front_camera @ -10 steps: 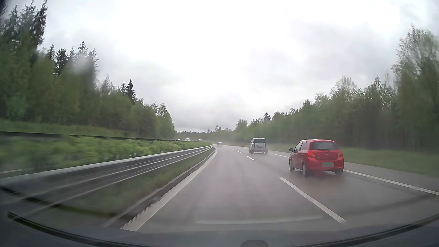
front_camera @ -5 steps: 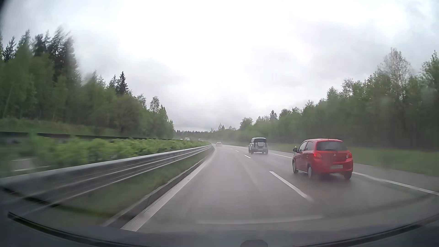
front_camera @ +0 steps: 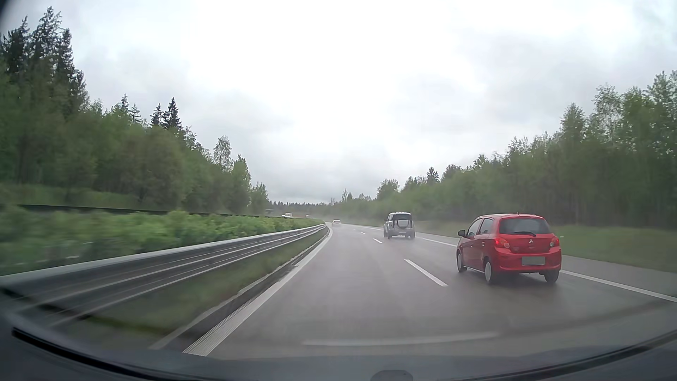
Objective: Follow the waypoints while adhering to traffic rules and regulations
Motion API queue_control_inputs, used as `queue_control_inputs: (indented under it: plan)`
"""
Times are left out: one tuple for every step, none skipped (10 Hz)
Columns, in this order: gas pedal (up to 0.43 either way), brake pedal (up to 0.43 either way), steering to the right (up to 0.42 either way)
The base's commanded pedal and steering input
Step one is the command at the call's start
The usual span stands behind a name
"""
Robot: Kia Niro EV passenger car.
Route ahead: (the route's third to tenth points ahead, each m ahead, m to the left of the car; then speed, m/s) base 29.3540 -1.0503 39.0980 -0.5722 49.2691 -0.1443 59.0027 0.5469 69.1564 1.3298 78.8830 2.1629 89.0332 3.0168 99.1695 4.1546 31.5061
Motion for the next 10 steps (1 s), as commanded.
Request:
queue_control_inputs:
  plan:
    - [0.319, 0.0, -0.008]
    - [0.319, 0.0, -0.008]
    - [0.319, 0.0, -0.009]
    - [0.319, 0.0, -0.01]
    - [0.319, 0.0, -0.01]
    - [0.319, 0.0, -0.01]
    - [0.319, 0.0, -0.01]
    - [0.319, 0.0, -0.01]
    - [0.319, 0.0, -0.01]
    - [0.319, 0.0, -0.009]
